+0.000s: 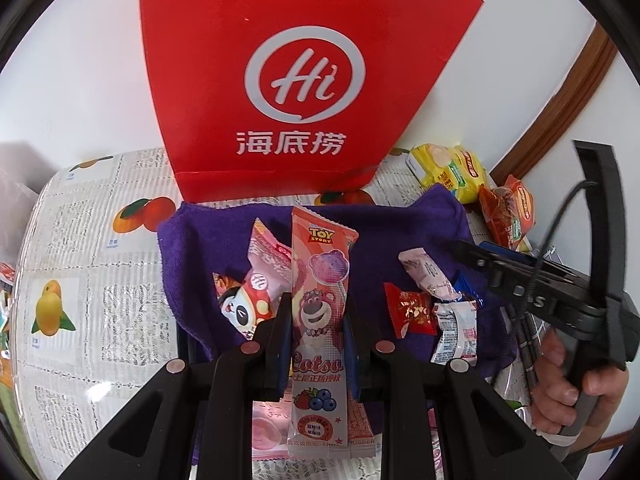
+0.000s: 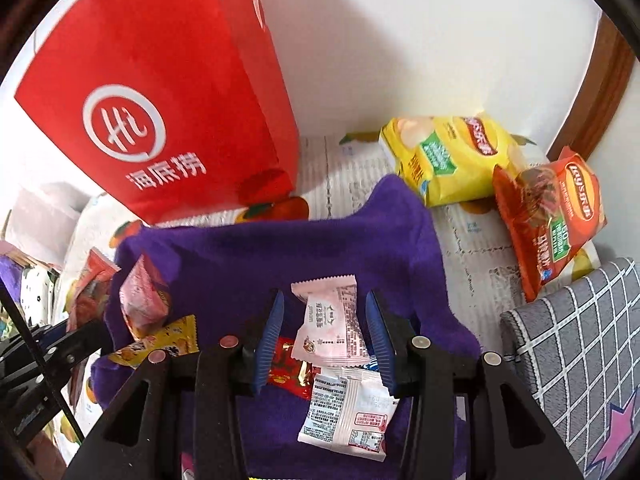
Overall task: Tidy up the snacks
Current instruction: 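Lower the pink pastry packet and the Lotso candy stick onto the purple towel with both tools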
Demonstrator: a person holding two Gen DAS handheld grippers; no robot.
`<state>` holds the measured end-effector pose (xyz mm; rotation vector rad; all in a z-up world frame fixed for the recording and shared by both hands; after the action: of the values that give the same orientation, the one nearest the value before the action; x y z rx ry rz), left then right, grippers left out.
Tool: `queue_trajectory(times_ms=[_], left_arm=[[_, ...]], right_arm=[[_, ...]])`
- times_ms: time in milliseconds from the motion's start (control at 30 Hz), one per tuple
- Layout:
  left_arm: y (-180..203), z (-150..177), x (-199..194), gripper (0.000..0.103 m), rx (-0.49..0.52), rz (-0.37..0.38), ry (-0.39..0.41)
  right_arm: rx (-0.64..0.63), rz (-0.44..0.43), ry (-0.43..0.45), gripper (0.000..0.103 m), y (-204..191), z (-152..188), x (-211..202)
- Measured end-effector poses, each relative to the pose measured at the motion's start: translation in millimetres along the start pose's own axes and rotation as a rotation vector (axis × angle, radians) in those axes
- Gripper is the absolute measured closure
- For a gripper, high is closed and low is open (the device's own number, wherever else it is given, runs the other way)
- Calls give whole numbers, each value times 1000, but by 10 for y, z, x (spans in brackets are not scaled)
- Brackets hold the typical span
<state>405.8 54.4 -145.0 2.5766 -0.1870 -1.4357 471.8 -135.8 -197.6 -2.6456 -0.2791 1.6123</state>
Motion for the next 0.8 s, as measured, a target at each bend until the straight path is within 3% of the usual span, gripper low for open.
queue_trajectory(times_ms=[300, 500, 667, 800], left_arm=[[17, 22, 53, 82, -18, 74, -24], [223, 91, 184, 82, 34, 72, -59], [243, 134, 292, 80, 48, 3, -81], [238, 153, 347, 80, 47, 0, -94]], right_arm=[[30, -36, 20, 60, 21, -40, -121], [25, -39, 24, 59, -6, -31, -152], [13, -33, 25, 57, -12, -26, -148], [17, -25, 21, 57, 7, -26, -131]])
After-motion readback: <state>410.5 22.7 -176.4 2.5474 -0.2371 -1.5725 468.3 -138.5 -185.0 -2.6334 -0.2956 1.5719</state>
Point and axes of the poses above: each gripper's, at about its wrist camera, not at the fingertips, and x roughly the way its jaws point, y to its right, z to its underside, the point moved 5 cm from there along x, roughly the way its jaws point, and after that the axes turned 3 degrees about y, right-handed, at the moved point
